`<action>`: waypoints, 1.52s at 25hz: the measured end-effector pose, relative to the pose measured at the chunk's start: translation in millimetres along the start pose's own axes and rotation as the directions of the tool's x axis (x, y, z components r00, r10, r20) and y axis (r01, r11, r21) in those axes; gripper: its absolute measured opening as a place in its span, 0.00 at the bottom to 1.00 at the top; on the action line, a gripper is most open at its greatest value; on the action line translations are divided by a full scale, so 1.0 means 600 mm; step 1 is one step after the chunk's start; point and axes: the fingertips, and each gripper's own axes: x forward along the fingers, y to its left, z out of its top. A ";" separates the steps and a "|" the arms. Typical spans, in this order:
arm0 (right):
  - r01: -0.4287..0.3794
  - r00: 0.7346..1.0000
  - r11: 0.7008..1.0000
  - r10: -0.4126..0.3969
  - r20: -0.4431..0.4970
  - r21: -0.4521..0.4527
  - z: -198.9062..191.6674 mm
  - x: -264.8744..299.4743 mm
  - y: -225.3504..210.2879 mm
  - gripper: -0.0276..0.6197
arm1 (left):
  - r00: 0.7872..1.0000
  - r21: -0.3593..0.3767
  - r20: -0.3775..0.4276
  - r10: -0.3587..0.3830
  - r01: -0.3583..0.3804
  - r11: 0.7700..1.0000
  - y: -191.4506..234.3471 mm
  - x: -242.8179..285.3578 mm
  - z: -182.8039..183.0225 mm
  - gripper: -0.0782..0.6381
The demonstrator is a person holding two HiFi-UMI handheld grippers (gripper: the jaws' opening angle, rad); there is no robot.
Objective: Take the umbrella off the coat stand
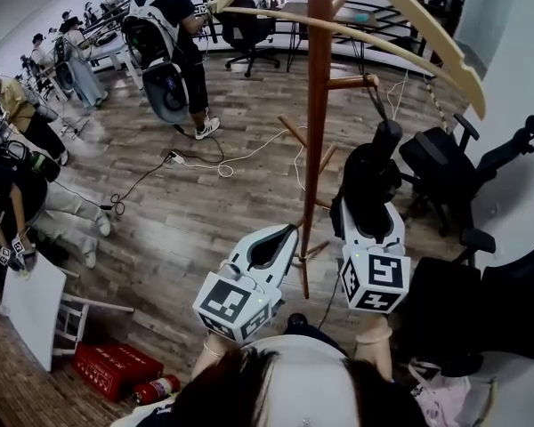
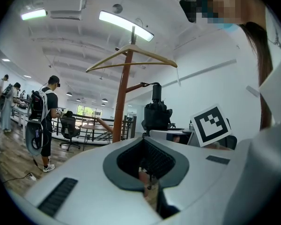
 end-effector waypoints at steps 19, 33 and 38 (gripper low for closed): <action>0.020 1.000 1.000 -0.020 0.013 0.014 -0.005 -0.053 0.017 0.41 | 1.000 -0.002 0.013 -0.011 0.011 1.000 -0.024 -0.046 -0.005 0.12; 0.038 0.999 0.999 -0.039 0.015 0.011 -0.021 -0.098 0.041 0.41 | 0.999 -0.008 0.013 -0.031 0.031 0.999 -0.044 -0.082 -0.020 0.12; 0.044 0.999 0.999 -0.044 0.012 0.011 -0.027 -0.122 0.052 0.41 | 0.999 -0.013 0.010 -0.039 0.039 0.999 -0.055 -0.104 -0.026 0.12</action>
